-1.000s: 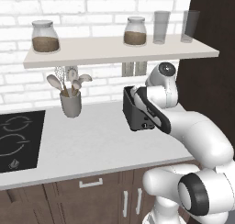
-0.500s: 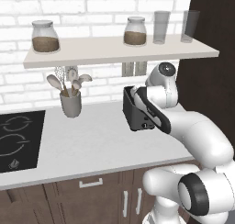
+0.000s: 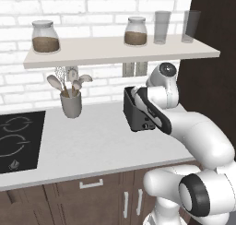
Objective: Start the toaster. Once the lever pops up, take the bread to the plate on the dining counter.
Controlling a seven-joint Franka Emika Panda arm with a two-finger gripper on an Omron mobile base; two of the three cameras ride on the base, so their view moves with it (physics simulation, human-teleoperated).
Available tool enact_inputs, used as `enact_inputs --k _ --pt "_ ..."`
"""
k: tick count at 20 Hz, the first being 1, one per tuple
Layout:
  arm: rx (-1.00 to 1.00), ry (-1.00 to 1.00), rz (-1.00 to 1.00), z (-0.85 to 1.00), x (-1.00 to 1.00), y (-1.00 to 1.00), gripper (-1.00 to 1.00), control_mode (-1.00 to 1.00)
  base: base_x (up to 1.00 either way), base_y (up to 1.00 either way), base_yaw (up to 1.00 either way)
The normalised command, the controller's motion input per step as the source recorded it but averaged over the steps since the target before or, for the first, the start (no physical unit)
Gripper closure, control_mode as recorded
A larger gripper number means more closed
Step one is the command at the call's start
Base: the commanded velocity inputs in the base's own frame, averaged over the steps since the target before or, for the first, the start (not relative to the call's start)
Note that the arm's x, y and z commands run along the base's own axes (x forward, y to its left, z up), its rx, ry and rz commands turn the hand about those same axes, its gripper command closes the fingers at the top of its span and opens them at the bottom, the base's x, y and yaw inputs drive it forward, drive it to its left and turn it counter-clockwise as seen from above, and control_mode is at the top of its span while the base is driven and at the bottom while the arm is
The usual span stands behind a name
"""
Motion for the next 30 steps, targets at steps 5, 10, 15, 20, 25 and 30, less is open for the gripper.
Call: enact_inputs --k 5,10,15,20,25,30 --pt "0.0 0.0 0.0 0.0 0.0 0.0 -1.0 -1.0 0.0 0.0 0.0" --pt "0.0 0.0 0.0 0.0 0.0 0.0 -1.0 -1.0 0.0 0.0 0.0" --pt "0.0 0.0 0.0 0.0 0.0 0.0 -1.0 -1.0 0.0 0.0 0.0" --pt "0.0 0.0 0.0 0.0 0.0 0.0 -1.0 -1.0 0.0 0.0 0.0" --pt "0.0 0.0 0.0 0.0 0.0 0.0 -1.0 -1.0 0.0 0.0 0.0" --pt "0.0 0.0 0.0 0.0 0.0 0.0 -1.0 -1.0 0.0 0.0 0.0"
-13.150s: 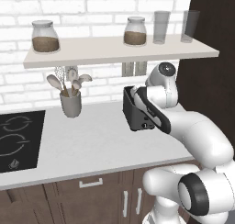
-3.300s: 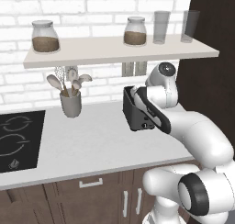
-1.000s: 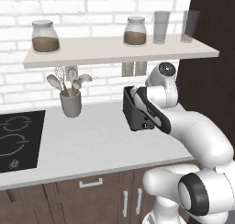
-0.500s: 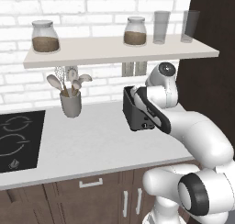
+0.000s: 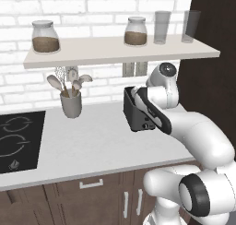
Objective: Start the toaster. Once the lever pops up, take the bread to the plate on the dining counter.
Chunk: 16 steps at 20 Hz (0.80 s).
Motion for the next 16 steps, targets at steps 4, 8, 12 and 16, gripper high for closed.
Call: enact_inputs --k 4,8,12,16 --pt "0.0 0.0 0.0 0.0 0.0 0.0 -1.0 -1.0 0.0 0.0 0.0" --pt "0.0 0.0 0.0 0.0 0.0 0.0 -1.0 -1.0 0.0 0.0 0.0" --pt "0.0 0.0 0.0 0.0 0.0 0.0 -1.0 -1.0 0.0 0.0 0.0" --pt "0.0 0.0 0.0 0.0 0.0 0.0 -1.0 -1.0 0.0 0.0 0.0"
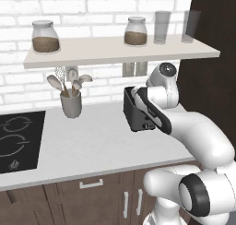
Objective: Start the toaster. Once the lever pops up, take the bread to the plate on the dining counter.
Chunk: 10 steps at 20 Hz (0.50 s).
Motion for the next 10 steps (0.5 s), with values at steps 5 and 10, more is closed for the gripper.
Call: enact_inputs --k 5,10 --pt "0.0 0.0 0.0 0.0 0.0 0.0 -1.0 -1.0 0.0 0.0 0.0" --pt "0.0 0.0 0.0 0.0 0.0 0.0 -1.0 -1.0 0.0 0.0 0.0"
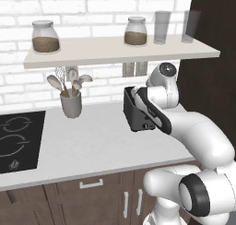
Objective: Start the toaster. Once the lever pops up, take the bread to the plate on the dining counter.
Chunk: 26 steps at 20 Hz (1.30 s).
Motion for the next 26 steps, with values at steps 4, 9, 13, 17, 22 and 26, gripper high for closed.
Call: enact_inputs --k 4,9,13,17,22,26 --pt "0.0 0.0 0.0 0.0 0.0 0.0 -1.0 -1.0 0.0 0.0 0.0" --pt "0.0 0.0 0.0 0.0 0.0 0.0 -1.0 -1.0 0.0 0.0 0.0" --pt "0.0 0.0 0.0 0.0 0.0 0.0 -1.0 -1.0 0.0 0.0 0.0" --pt "0.0 0.0 0.0 0.0 0.0 0.0 -1.0 -1.0 0.0 0.0 0.0" --pt "0.0 0.0 0.0 0.0 0.0 0.0 -1.0 -1.0 0.0 0.0 0.0" --pt "0.0 0.0 0.0 0.0 0.0 0.0 -1.0 -1.0 0.0 0.0 0.0"
